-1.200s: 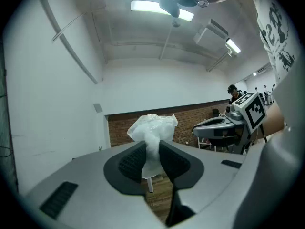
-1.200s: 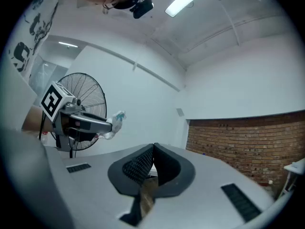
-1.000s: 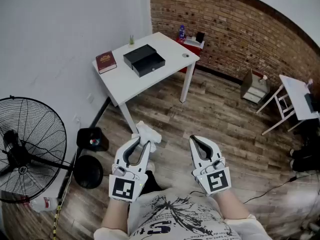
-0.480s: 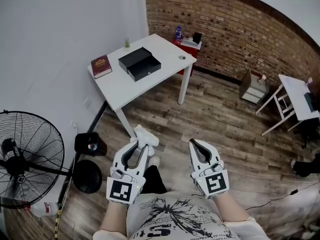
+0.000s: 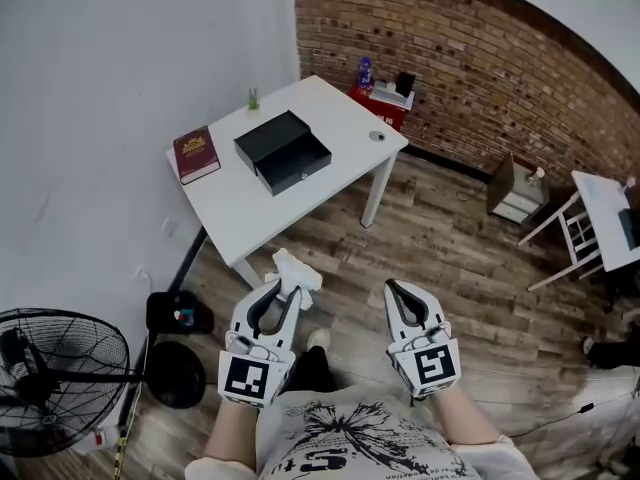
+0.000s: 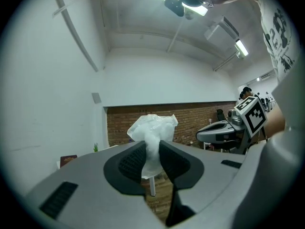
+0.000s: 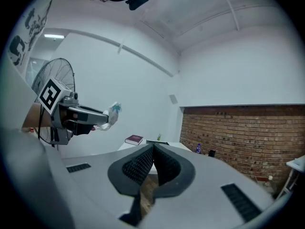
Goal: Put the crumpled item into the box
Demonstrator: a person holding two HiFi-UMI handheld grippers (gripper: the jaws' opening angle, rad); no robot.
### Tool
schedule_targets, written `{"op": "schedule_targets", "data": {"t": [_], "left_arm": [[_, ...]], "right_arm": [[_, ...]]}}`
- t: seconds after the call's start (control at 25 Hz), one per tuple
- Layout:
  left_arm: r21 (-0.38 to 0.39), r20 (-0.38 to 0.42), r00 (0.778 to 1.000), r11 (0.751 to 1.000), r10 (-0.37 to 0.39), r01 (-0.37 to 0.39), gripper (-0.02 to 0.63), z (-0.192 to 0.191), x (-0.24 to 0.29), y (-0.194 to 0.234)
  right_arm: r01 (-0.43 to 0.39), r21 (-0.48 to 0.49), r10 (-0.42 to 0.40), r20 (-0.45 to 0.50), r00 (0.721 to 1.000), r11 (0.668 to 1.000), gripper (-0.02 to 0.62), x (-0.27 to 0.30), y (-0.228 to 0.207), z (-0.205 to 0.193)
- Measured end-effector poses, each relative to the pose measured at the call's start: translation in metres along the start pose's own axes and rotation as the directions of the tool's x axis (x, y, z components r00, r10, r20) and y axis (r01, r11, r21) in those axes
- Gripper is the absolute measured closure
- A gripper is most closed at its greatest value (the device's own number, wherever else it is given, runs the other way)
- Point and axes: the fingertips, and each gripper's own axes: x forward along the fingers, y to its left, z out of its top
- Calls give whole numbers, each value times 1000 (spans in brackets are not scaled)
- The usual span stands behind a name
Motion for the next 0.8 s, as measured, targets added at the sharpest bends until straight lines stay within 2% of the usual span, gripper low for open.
{"op": "schedule_targets", "data": {"t": [0.08, 0.2, 0.36, 0.48, 0.6, 0.8], "left_arm": [[3, 4, 1000, 1000, -4, 4, 509, 3, 37, 36], [9, 6, 1000, 1000, -12, 12, 509, 3, 89, 88], [27, 5, 1000, 1000, -15, 15, 509, -1, 151, 152], [34, -28, 999, 999, -16, 17, 509, -6, 187, 189], [16, -11, 1000, 1000, -3, 3, 509, -9, 219, 216], [52, -165, 986, 999, 21, -12, 509, -42, 258, 245]], "right_arm": [[6, 0, -6, 15, 1000, 1000, 581, 48, -16, 11], [5, -11, -6, -31, 1000, 1000, 581, 117, -38, 13], [16, -2, -16, -27, 1000, 1000, 581, 203, -62, 20], [11, 5, -11, -35, 999, 1000, 581, 254, -77, 20], [-7, 29, 8, -46, 999, 1000, 580, 296, -91, 18], [-74, 33, 75, -55, 996, 997, 580, 360, -112, 9]]}}
